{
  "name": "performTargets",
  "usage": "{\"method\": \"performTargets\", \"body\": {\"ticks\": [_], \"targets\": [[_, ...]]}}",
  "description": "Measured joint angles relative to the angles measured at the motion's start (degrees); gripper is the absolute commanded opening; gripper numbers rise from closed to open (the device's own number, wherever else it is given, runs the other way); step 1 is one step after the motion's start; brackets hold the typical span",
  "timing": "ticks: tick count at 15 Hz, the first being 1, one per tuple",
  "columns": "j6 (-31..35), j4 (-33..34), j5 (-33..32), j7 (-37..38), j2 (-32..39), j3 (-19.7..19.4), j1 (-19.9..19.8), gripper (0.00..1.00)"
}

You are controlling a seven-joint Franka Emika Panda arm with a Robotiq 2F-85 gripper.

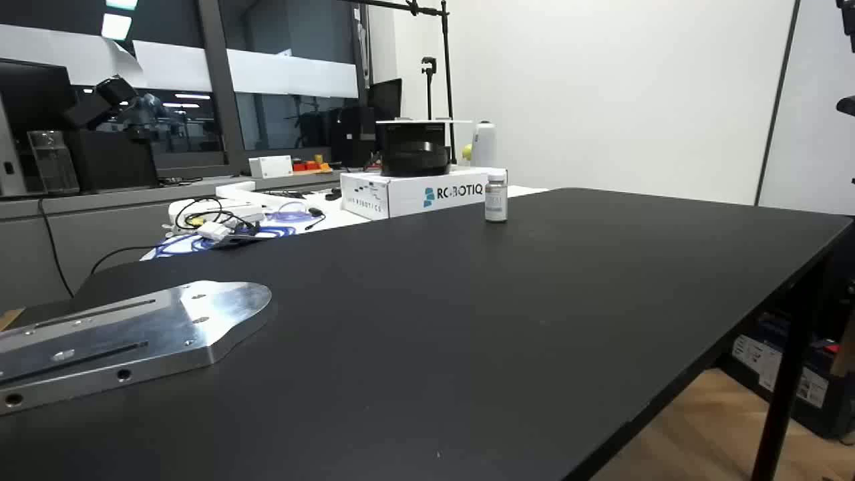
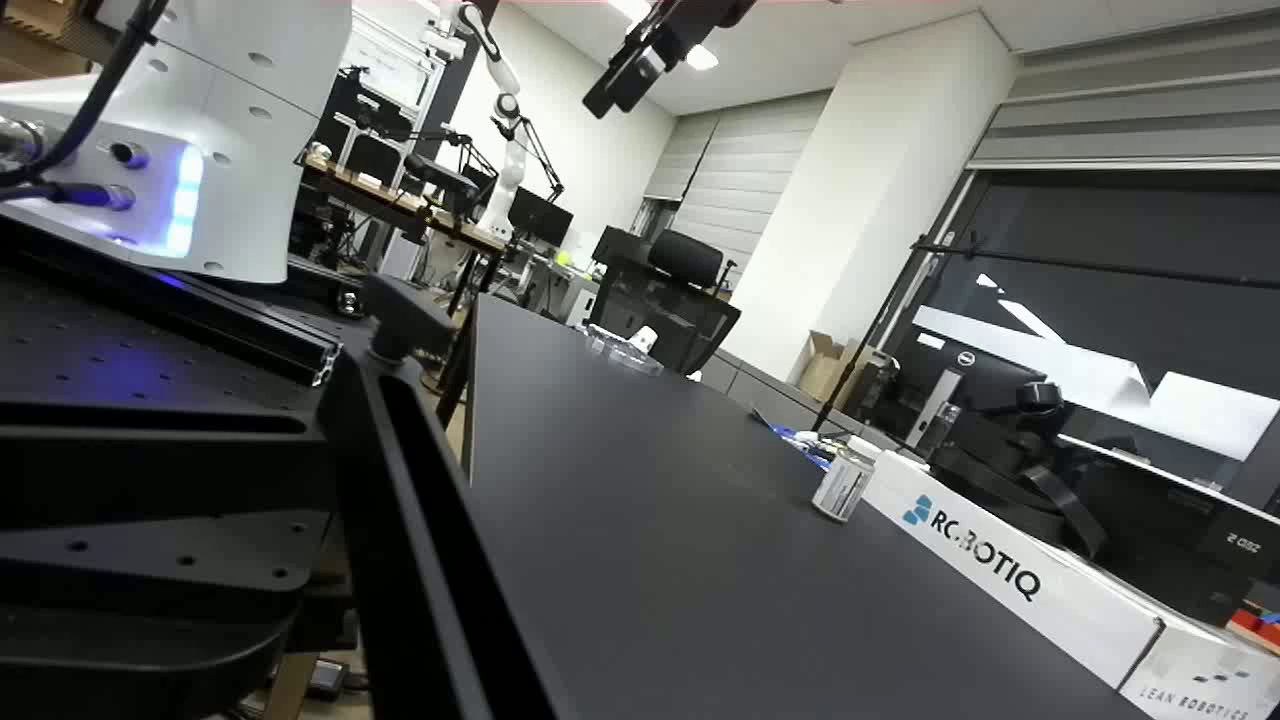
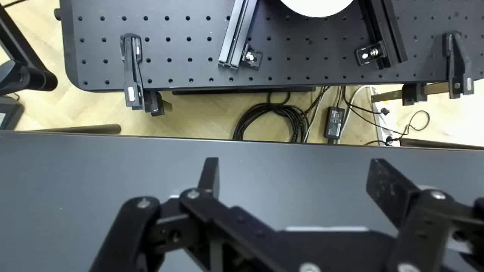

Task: Move the bottle forward

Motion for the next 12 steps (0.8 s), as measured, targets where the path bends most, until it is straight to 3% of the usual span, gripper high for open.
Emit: {"method": "performTargets", "body": {"ticks": [10,12], "targets": [[0.02,0.0,0.0,0.0,0.0,0.0,0.0,1.0],[2.67,0.22,0.17,0.27,0.22,-0.03,-0.15,1.0]]}}
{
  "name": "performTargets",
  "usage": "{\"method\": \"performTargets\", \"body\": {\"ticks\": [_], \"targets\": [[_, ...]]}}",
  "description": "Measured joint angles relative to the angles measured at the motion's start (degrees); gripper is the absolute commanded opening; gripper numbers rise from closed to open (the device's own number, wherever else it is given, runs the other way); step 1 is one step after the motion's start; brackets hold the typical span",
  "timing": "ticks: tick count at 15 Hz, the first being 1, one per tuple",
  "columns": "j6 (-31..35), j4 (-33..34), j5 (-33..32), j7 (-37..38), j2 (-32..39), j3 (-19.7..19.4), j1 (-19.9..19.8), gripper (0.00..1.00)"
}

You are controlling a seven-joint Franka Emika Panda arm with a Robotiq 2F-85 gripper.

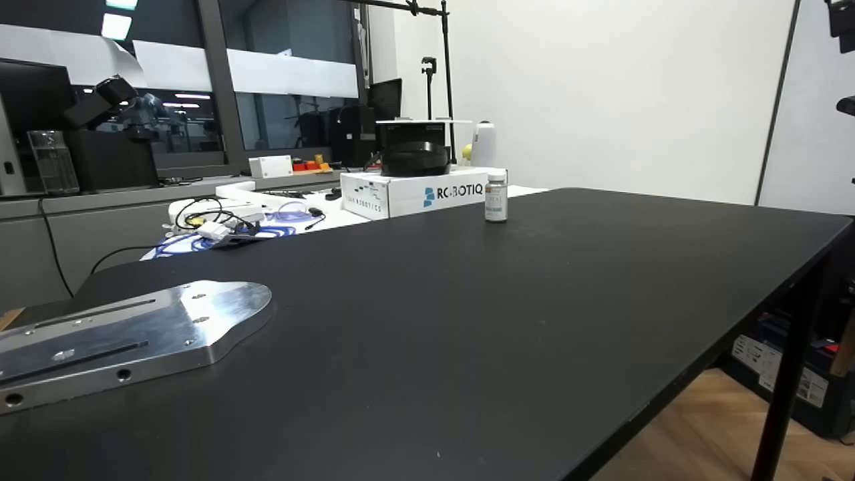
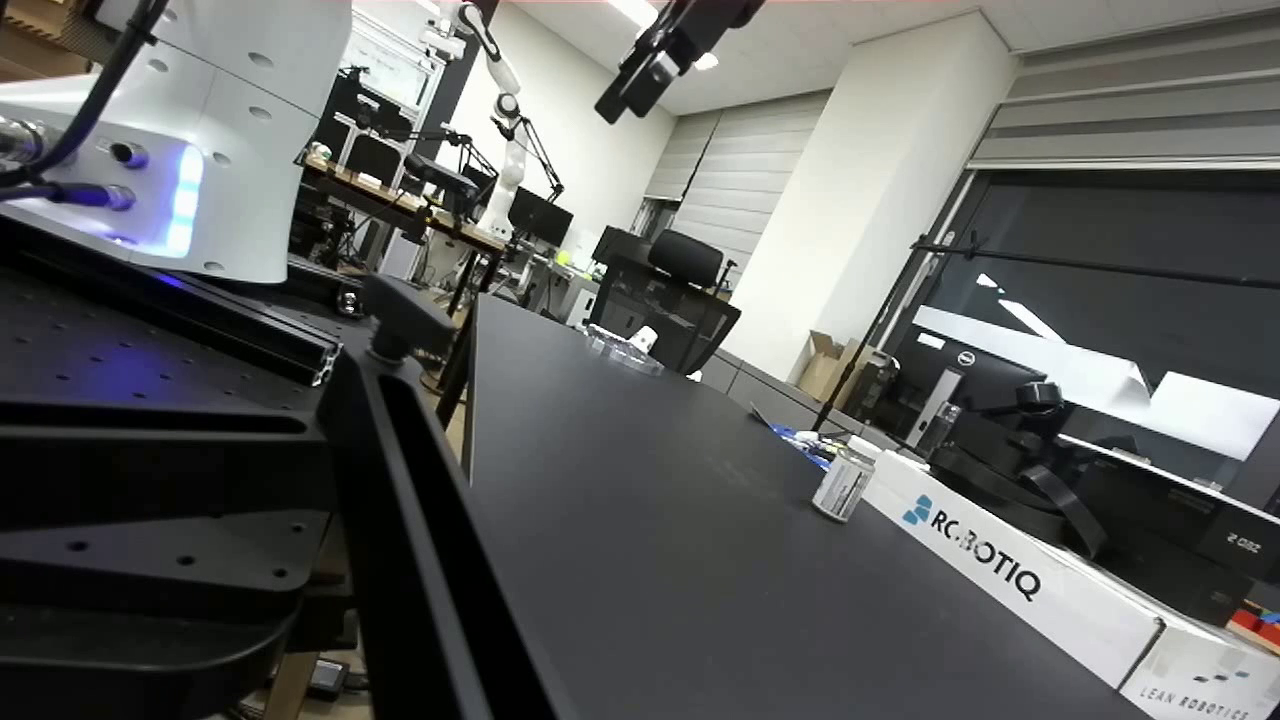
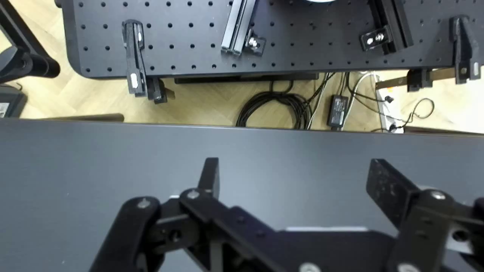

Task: Move the bottle forward

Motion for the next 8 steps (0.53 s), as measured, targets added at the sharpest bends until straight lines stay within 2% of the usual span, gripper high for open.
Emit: {"method": "performTargets", "body": {"ticks": [3,8], "targets": [[8.44,2.85,2.03,1.83,2.65,-0.25,-0.49,1.0],[20.95,13.77,9.85,7.49,13.11,0.13,-0.25,1.0]]}}
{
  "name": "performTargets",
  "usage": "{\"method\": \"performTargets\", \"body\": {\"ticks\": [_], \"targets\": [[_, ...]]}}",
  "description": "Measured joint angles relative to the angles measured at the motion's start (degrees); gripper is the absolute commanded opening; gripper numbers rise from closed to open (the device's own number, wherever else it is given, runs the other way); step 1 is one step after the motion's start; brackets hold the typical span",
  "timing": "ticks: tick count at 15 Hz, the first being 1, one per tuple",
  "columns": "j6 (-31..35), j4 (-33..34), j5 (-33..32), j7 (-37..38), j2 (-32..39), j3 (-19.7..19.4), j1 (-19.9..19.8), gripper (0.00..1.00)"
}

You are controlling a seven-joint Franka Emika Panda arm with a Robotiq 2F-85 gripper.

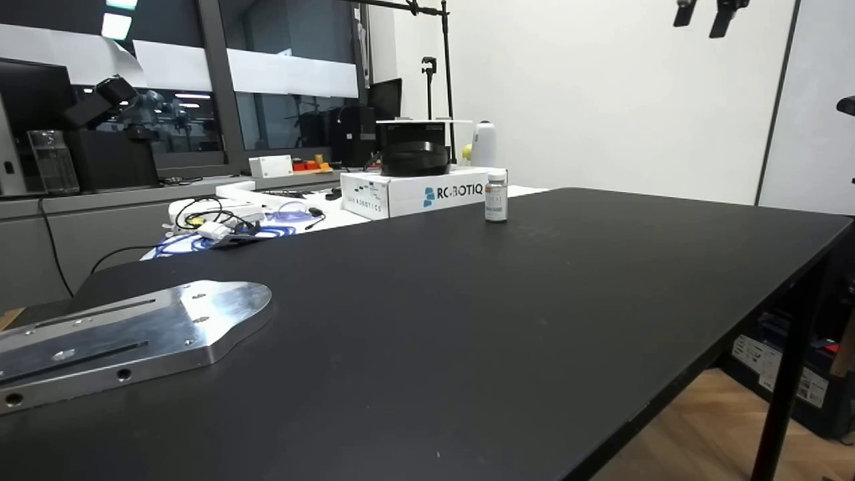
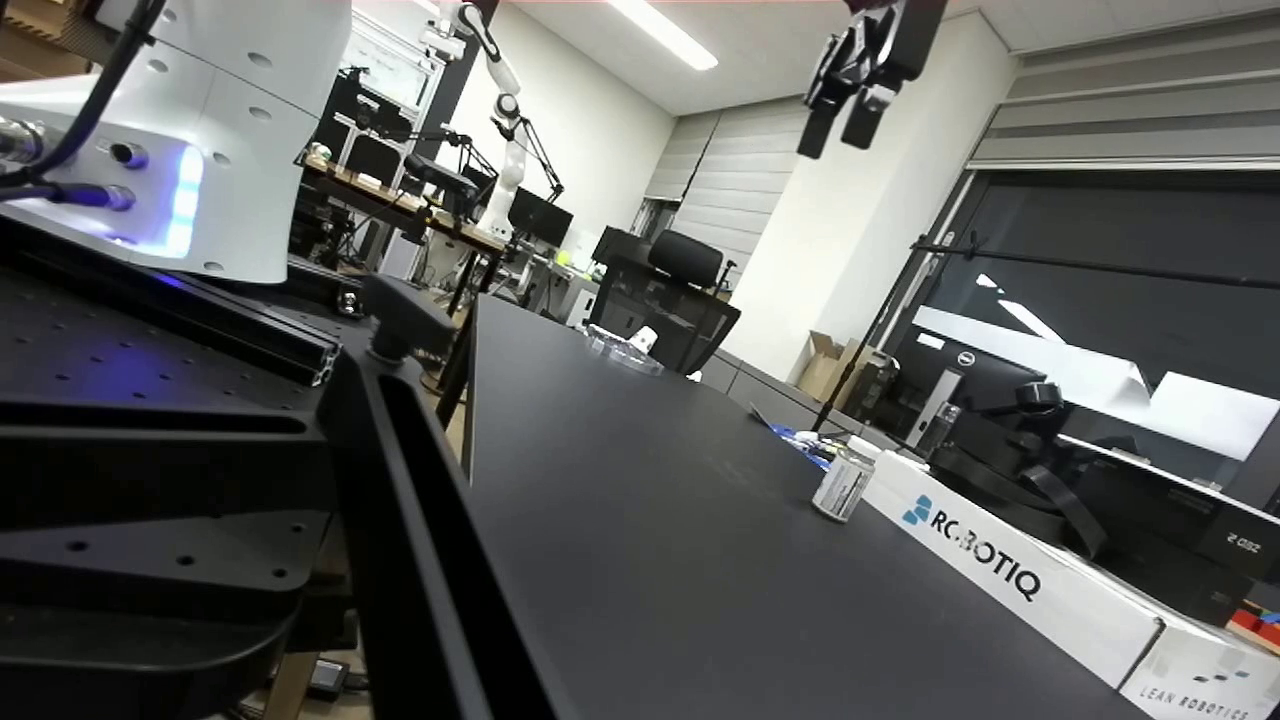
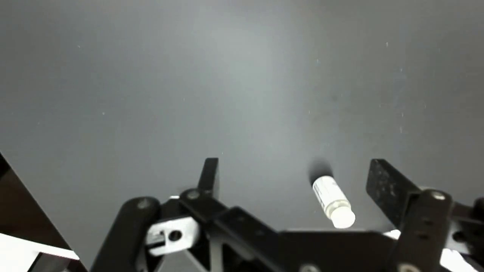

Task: Move the bottle forward

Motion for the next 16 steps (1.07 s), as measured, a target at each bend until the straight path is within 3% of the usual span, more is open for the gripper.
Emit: {"method": "performTargets", "body": {"ticks": [4,7,16], "targets": [[2.98,12.08,5.85,9.59,11.1,2.13,0.77,1.0],[3.05,20.42,6.06,17.18,18.37,4.59,0.89,1.0],[5.24,19.43,6.1,16.67,18.45,4.63,0.68,1.0]]}}
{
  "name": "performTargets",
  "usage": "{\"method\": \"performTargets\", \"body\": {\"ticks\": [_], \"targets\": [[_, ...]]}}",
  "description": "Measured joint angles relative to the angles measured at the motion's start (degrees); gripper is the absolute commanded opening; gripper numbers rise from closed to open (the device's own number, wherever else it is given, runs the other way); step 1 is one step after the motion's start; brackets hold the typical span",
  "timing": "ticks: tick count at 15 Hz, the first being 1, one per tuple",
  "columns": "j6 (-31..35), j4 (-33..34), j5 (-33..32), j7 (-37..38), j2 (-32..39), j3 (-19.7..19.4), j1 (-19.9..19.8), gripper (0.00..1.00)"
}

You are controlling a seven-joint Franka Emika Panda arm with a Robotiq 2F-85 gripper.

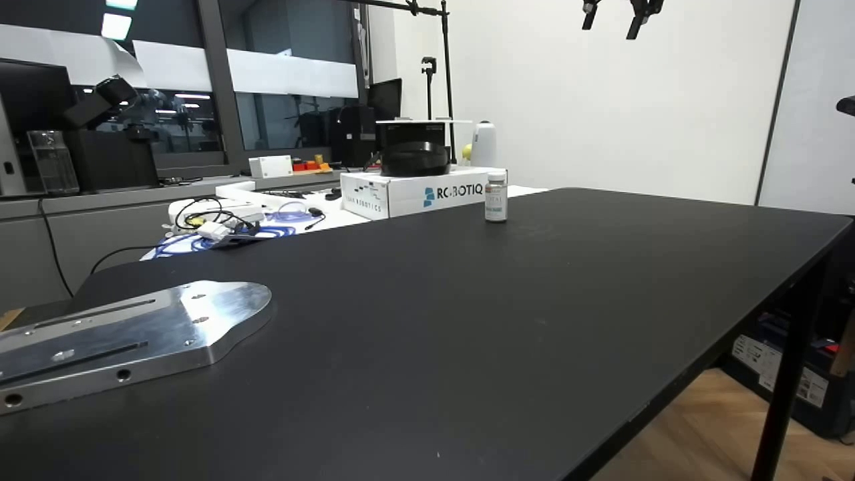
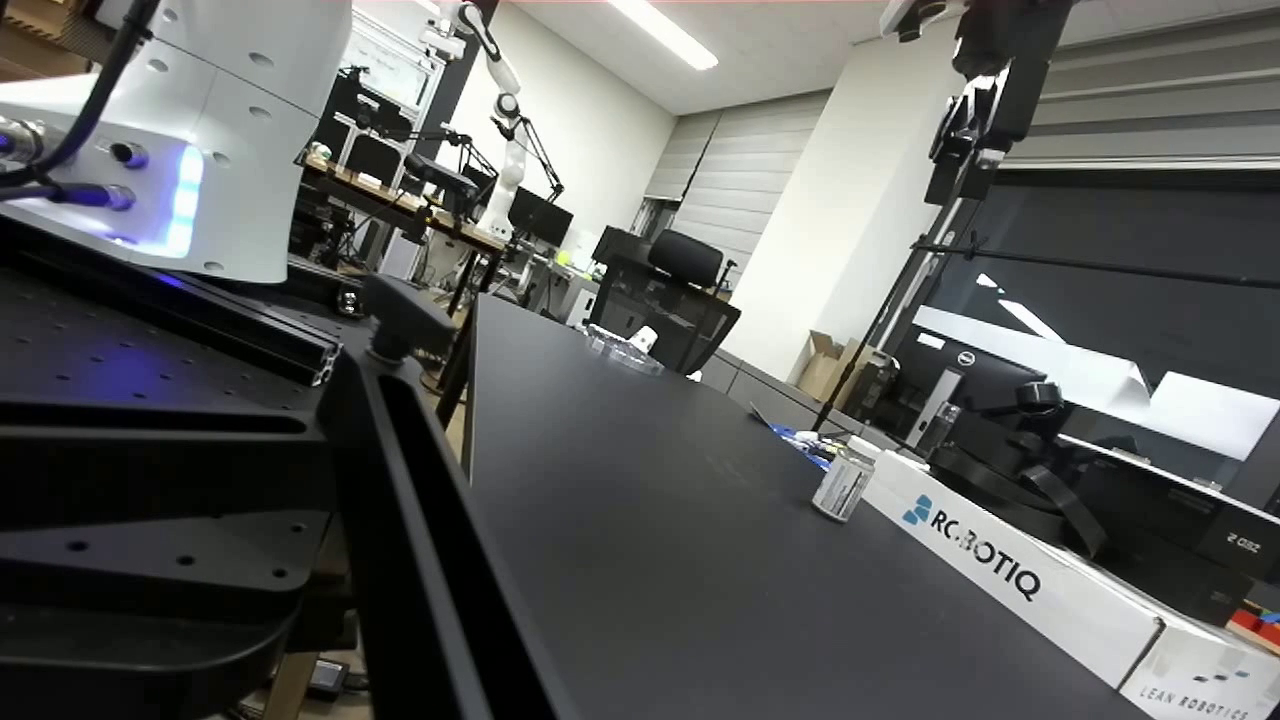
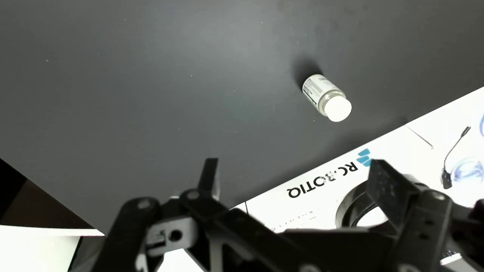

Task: Move the bottle forward

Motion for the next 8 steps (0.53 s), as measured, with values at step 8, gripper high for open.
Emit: {"method": "performTargets", "body": {"ticks": [8], "targets": [[12.89,8.85,-4.42,14.17,16.68,2.98,4.07,1.0]]}}
